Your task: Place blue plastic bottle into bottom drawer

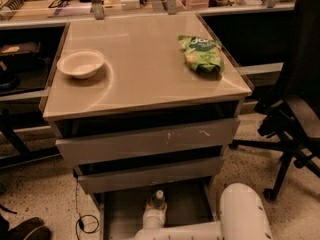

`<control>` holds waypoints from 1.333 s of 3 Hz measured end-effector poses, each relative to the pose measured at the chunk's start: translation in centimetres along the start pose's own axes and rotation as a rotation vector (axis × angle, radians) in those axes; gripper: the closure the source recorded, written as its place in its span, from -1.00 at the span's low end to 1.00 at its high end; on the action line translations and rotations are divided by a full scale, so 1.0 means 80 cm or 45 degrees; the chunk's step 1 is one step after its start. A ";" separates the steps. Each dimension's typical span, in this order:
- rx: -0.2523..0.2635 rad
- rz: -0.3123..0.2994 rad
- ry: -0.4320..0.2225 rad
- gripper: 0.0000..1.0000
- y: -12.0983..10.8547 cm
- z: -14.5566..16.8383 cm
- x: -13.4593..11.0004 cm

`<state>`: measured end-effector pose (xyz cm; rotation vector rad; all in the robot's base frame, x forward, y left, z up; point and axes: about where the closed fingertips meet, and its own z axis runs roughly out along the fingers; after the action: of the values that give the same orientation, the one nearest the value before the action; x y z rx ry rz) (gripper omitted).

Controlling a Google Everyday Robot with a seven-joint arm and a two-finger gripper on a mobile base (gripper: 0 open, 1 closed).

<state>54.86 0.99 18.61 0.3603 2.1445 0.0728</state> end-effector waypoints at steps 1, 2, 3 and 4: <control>0.040 -0.038 0.005 1.00 -0.004 -0.006 0.015; 0.049 -0.051 0.010 1.00 -0.003 -0.012 0.017; 0.073 -0.062 0.054 0.63 0.000 -0.022 0.030; 0.073 -0.062 0.054 0.16 0.000 -0.022 0.030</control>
Offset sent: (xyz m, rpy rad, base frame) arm -0.0430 0.0117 -0.0198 -0.1147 0.0571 -0.0062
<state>52.18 1.79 17.69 0.3420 2.1995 -0.0091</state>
